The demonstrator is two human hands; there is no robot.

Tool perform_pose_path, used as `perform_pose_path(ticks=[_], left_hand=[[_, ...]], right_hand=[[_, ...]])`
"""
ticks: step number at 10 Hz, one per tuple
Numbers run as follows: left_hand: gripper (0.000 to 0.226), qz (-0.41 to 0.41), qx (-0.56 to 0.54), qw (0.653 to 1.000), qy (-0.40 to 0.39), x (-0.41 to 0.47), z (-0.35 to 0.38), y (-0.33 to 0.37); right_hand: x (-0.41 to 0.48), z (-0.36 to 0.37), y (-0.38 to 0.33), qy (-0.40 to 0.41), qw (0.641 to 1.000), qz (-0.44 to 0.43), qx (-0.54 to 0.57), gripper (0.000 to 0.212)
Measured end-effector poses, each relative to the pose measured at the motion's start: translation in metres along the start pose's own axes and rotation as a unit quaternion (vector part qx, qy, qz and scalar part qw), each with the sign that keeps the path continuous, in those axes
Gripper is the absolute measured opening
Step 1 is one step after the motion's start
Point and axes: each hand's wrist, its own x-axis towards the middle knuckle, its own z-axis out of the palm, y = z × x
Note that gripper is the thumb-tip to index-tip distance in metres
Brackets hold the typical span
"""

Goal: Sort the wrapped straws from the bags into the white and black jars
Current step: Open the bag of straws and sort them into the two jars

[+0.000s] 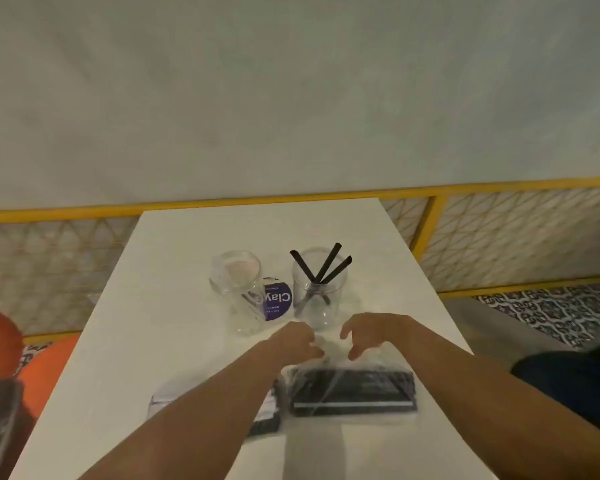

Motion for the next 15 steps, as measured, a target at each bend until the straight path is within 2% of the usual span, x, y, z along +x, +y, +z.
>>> perform_pose_path(ticks=[1, 2, 3, 4, 5, 6, 7, 8, 9, 10, 11, 12, 13, 14, 15], left_hand=[[0.03, -0.021, 0.033, 0.999, -0.022, 0.001, 0.02, 0.002], [0.036, -0.057, 0.12, 0.991, -0.03, -0.005, 0.036, 0.017], [0.031, -0.062, 0.093, 0.993, 0.036, -0.005, 0.047, 0.024], [0.022, -0.047, -0.042, 0.994, 0.086, -0.007, 0.047, 0.032], [0.011, -0.04, -0.131, 0.984, 0.114, -0.01, 0.042, 0.04], [0.024, -0.051, -0.152, 0.978, 0.135, -0.01, 0.04, 0.045], [0.014, -0.055, -0.145, 0.98, 0.125, -0.012, 0.037, 0.043], [0.013, -0.049, -0.119, 0.985, 0.118, -0.014, 0.033, 0.037], [0.022, -0.055, -0.104, 0.987, 0.109, -0.019, 0.032, 0.032], [0.026, -0.061, -0.107, 0.987, 0.104, -0.023, 0.031, 0.025], [0.027, -0.063, -0.131, 0.983, 0.112, -0.028, 0.027, 0.018], [0.026, -0.059, -0.142, 0.98, 0.127, -0.033, 0.024, 0.013], [0.034, -0.07, -0.164, 0.976, 0.129, -0.037, 0.028, 0.01], [0.032, -0.071, -0.208, 0.969, 0.116, -0.04, 0.028, 0.016], [0.02, -0.057, -0.3, 0.947, 0.094, -0.04, 0.019, 0.028]], right_hand=[[0.003, 0.02, 0.003, 0.012, 0.999, 0.001, -0.03, 0.058], [0.022, 0.042, 0.013, 0.068, 0.997, 0.017, 0.022, 0.033], [0.015, 0.044, 0.008, 0.05, 0.996, 0.033, 0.065, 0.045], [-0.005, 0.049, 0.025, 0.048, 0.994, 0.051, 0.079, 0.044], [0.013, 0.052, 0.032, 0.04, 0.972, -0.116, 0.201, 0.047], [-0.034, 0.027, 0.022, 0.044, 0.902, -0.164, 0.397, 0.034], [-0.034, 0.027, 0.019, 0.012, 0.835, -0.194, 0.515, 0.031], [-0.035, 0.024, 0.014, 0.026, 0.868, -0.196, 0.456, 0.036], [-0.046, 0.016, -0.004, 0.094, 0.966, -0.149, 0.188, 0.039], [-0.048, 0.016, -0.015, 0.133, 0.965, -0.166, 0.153, 0.036], [-0.051, 0.026, -0.019, 0.137, 0.924, -0.222, 0.279, 0.011], [-0.051, 0.031, -0.015, 0.086, 0.829, -0.267, 0.484, 0.012], [-0.053, 0.027, -0.015, 0.075, 0.748, -0.272, 0.6, 0.012], [-0.052, 0.028, -0.022, 0.103, 0.816, -0.231, 0.519, 0.014], [-0.051, 0.031, -0.025, 0.099, 0.886, -0.203, 0.405, 0.034]])
